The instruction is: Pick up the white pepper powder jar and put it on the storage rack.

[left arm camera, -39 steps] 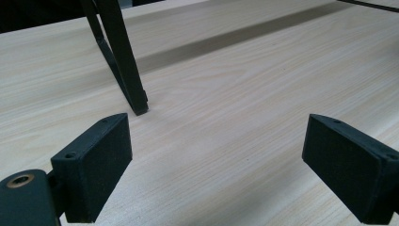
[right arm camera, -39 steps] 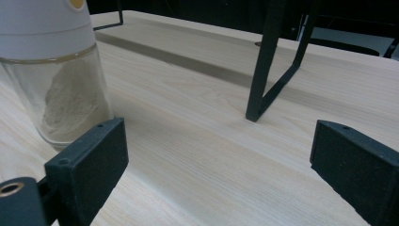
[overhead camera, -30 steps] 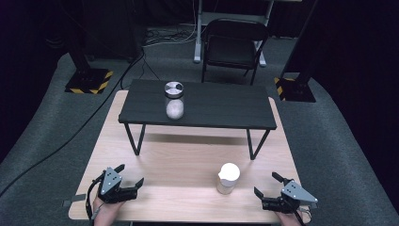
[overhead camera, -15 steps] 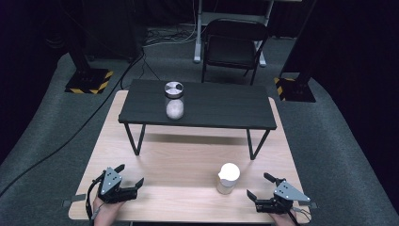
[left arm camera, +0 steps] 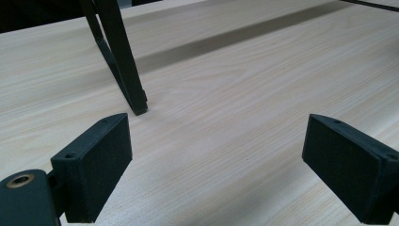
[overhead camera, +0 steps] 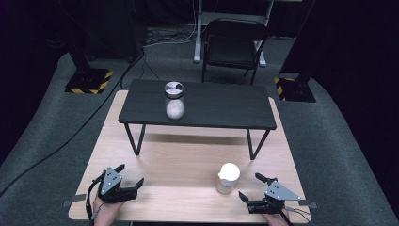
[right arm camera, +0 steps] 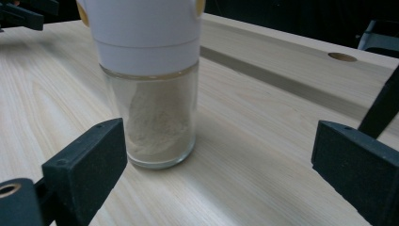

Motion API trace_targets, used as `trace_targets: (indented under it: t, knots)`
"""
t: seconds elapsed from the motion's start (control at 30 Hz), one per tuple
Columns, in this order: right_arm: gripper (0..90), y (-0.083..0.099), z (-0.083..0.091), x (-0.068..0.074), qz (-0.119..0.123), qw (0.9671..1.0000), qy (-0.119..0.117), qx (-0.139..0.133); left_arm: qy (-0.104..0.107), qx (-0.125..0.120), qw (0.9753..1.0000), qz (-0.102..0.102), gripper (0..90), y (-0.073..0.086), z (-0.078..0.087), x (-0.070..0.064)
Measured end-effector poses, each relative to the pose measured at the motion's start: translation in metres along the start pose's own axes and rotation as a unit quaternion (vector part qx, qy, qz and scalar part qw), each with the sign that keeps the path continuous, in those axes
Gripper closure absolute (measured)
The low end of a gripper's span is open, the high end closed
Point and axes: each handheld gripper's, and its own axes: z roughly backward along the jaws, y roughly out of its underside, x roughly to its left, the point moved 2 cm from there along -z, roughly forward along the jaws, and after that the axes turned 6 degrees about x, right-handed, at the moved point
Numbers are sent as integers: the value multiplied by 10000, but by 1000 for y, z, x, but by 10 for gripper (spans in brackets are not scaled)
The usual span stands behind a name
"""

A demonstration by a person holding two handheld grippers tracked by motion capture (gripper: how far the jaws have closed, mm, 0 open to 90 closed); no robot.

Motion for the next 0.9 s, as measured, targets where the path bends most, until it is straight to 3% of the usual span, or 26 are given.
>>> trace_targets:
  t: [0.43, 0.9]
  knots:
    - [30, -9, -21, 9, 75, 9997, -232, -29, 7, -12, 10000, 13, 84, 0, 0, 0]
    - [56, -17, -41, 23, 143, 9996, -232, -70, 15, -10, 10000, 13, 84, 1, 0, 1]
